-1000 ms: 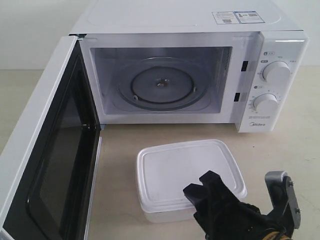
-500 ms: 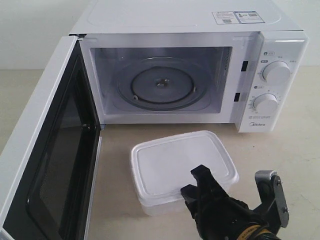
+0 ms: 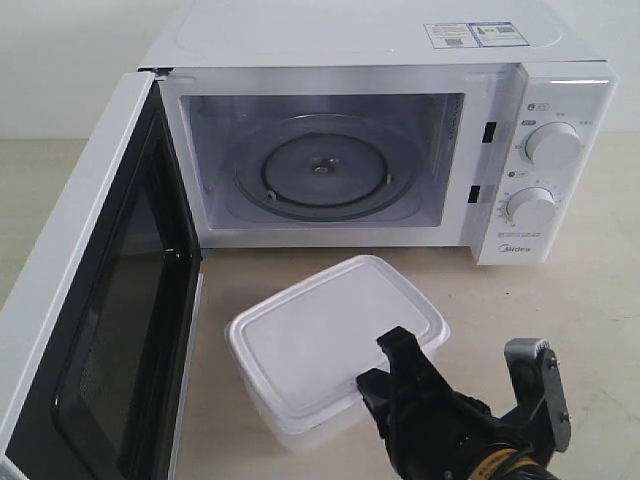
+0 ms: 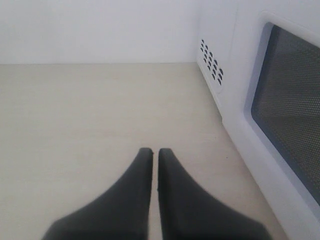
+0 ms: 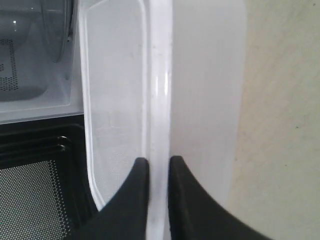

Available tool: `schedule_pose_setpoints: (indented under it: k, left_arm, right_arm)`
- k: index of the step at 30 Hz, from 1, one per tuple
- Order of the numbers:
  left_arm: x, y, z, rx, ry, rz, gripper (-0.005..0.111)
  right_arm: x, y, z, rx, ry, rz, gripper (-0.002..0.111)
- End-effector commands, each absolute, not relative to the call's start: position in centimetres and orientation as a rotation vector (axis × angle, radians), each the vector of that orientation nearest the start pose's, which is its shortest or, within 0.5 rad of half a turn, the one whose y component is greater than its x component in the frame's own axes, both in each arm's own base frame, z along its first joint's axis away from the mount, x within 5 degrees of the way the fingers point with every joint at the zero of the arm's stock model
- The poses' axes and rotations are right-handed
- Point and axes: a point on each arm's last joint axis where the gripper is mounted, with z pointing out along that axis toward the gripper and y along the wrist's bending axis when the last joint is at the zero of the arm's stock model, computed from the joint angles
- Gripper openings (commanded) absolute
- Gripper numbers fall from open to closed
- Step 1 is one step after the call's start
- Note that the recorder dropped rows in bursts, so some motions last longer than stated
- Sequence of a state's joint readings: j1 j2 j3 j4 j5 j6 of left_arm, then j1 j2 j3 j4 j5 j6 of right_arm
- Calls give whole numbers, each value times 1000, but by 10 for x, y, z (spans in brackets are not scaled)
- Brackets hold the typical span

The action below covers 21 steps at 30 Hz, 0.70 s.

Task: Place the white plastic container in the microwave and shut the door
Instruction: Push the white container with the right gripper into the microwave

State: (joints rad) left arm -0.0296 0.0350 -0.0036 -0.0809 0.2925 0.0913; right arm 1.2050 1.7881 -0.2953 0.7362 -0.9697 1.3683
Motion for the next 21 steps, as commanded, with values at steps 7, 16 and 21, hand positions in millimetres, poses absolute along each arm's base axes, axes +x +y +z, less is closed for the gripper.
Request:
schedule_pose_setpoints:
  k: [7,16,21]
  left_arm:
    - [56,-4,185,42,1802,-41,4]
    - [56,-4,185,42,1802,-41,4]
    - [56,-4,185,42,1802,-41,4]
  right_arm:
    - [128,191,148,873,1930,1307,0]
    - [135,181,161,865,1814,1240,0]
    - [148,187,168,838,1804,1230,0]
